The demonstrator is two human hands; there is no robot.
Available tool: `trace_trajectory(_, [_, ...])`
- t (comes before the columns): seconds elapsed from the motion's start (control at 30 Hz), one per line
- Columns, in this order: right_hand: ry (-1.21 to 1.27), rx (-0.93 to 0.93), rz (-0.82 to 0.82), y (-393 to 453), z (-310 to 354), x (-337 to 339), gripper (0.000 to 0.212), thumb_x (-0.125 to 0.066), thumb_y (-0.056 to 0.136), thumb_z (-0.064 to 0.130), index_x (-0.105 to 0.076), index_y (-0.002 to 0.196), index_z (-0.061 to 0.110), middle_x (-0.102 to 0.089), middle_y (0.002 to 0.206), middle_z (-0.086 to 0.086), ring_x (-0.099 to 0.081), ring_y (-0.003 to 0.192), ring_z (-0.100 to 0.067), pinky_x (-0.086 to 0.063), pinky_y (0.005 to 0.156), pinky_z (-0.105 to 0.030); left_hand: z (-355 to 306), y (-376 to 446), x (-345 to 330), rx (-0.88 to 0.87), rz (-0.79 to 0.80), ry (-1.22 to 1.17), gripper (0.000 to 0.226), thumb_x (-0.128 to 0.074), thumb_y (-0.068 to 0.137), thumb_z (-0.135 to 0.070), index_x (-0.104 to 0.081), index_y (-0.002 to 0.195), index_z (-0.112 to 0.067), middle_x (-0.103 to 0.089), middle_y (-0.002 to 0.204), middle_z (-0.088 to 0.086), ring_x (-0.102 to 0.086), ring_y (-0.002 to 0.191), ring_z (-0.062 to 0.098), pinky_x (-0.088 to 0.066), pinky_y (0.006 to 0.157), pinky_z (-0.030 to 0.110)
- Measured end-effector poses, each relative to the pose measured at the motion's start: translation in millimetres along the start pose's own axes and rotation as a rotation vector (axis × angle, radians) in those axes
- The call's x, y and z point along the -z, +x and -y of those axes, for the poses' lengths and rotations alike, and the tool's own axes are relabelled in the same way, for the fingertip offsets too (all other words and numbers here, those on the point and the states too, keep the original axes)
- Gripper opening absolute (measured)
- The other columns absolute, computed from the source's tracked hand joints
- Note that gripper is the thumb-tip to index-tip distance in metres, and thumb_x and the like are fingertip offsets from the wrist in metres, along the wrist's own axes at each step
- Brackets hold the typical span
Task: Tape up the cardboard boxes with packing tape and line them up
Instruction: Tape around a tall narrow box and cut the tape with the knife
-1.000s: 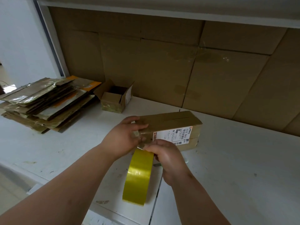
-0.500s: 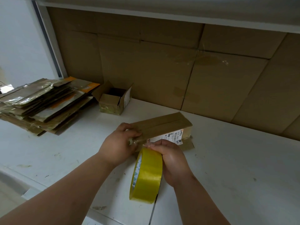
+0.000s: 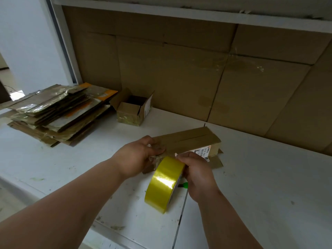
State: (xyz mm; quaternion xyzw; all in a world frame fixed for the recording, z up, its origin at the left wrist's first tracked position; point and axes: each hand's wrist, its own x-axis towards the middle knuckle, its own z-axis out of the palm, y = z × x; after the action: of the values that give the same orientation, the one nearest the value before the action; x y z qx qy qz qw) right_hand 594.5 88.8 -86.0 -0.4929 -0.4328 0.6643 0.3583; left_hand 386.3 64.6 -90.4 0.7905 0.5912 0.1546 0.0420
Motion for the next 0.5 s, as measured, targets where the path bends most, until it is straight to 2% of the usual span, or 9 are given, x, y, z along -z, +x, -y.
trace_trajectory(0.13, [0.058,0.005,0.009,0.0,-3.9,6.8,0.022,-0.064,0.091,0.021,-0.063,0.070,0.021,-0.061,0.083,-0.008,-0.059,0.081,-0.028,-0.046,0.068,-0.036,2.3,2.4,6.6,-0.033,0.006,0.010,0.043,-0.051,0.093,-0.032,-0.058,0.135,-0.037,-0.053,0.136,0.006,-0.063,0.103,0.025,-0.040,0.083,0.021])
trace_trajectory(0.2, [0.071,0.004,-0.004,0.0,-4.4,7.2,0.018,-0.061,0.093,0.018,-0.059,0.076,0.018,-0.060,0.081,-0.008,-0.059,0.079,-0.028,-0.046,0.069,-0.035,0.1,5.6,8.3,-0.045,0.009,0.001,0.043,-0.047,0.093,-0.031,-0.060,0.134,-0.035,-0.054,0.133,0.006,-0.063,0.101,0.026,-0.043,0.081,0.024])
trace_trajectory(0.27, [0.062,0.001,-0.019,-0.6,-3.5,2.9,0.015,-0.062,0.092,0.021,-0.059,0.077,0.018,-0.061,0.084,-0.009,-0.059,0.085,-0.029,-0.047,0.074,-0.039,-2.3,8.3,9.4,-0.016,0.039,0.003,0.039,-0.052,0.098,-0.021,-0.060,0.134,-0.032,-0.050,0.138,0.006,-0.060,0.108,0.027,-0.047,0.085,0.029])
trace_trajectory(0.37, [0.020,-0.001,-0.041,-2.7,0.7,-4.1,0.015,-0.069,0.083,0.028,-0.063,0.072,0.021,-0.061,0.086,-0.007,-0.059,0.093,-0.032,-0.049,0.085,-0.049,0.0,6.5,6.0,-0.034,0.027,-0.006,0.046,-0.059,0.096,-0.018,-0.055,0.137,-0.038,-0.049,0.139,0.004,-0.059,0.110,0.025,-0.049,0.086,0.029])
trace_trajectory(0.5, [-0.007,0.023,-0.021,-1.3,0.4,-8.1,0.028,-0.068,0.085,0.018,-0.059,0.058,0.022,-0.052,0.069,-0.002,-0.050,0.078,-0.023,-0.039,0.076,-0.038,-0.4,3.0,1.3,0.007,0.018,-0.052,0.050,-0.060,0.095,-0.017,-0.053,0.138,-0.042,-0.043,0.145,0.002,-0.057,0.116,0.022,-0.050,0.091,0.029])
